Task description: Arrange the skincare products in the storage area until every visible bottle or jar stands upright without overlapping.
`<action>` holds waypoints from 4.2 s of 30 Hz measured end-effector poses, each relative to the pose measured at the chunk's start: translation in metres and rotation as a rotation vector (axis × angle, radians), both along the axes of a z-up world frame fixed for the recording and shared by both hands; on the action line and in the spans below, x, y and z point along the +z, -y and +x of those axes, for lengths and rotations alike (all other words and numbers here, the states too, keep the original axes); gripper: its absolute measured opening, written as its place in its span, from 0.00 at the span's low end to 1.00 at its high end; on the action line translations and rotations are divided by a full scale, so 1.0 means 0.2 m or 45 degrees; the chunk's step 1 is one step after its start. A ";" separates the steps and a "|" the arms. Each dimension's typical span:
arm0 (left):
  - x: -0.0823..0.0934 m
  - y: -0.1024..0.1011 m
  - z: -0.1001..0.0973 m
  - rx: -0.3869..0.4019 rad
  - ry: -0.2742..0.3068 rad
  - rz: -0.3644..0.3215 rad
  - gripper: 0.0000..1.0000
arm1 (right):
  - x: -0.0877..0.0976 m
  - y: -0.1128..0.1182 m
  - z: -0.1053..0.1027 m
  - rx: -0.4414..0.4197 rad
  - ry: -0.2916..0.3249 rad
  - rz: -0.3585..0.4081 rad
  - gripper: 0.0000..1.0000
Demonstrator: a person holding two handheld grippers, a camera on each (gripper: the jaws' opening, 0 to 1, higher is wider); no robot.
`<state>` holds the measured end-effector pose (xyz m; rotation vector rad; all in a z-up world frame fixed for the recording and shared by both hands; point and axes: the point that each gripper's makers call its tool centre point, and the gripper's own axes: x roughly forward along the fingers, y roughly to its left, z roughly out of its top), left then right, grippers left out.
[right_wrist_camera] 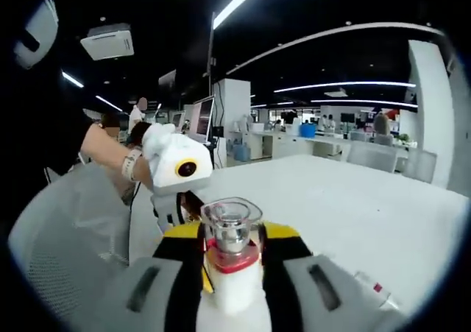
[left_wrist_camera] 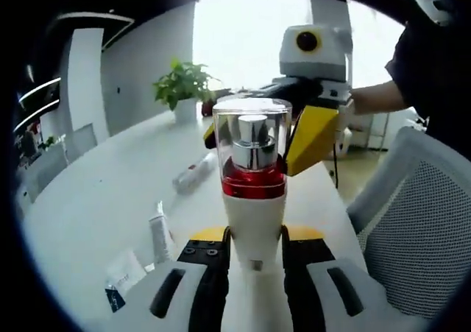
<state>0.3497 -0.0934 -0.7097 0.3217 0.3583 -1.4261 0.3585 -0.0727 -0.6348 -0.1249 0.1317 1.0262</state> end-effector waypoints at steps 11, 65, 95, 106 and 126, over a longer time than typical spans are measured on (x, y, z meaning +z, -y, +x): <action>0.11 -0.16 0.04 0.227 0.020 0.010 0.50 | 0.00 0.06 -0.10 -0.063 -0.049 -0.034 0.62; 0.19 -0.67 -0.10 0.889 0.027 0.184 0.97 | 0.00 0.32 -0.23 -0.399 -0.112 -0.212 1.00; -0.20 -0.58 0.36 0.894 -0.260 0.499 0.47 | -0.05 0.34 -0.19 -0.432 -0.202 -0.183 1.00; -0.28 -0.52 0.46 0.886 -0.368 0.596 0.35 | -0.09 0.35 -0.20 -0.435 -0.226 -0.205 1.00; -0.32 -0.48 0.56 0.973 -0.320 0.610 0.32 | -0.10 0.34 -0.21 -0.437 -0.241 -0.201 1.00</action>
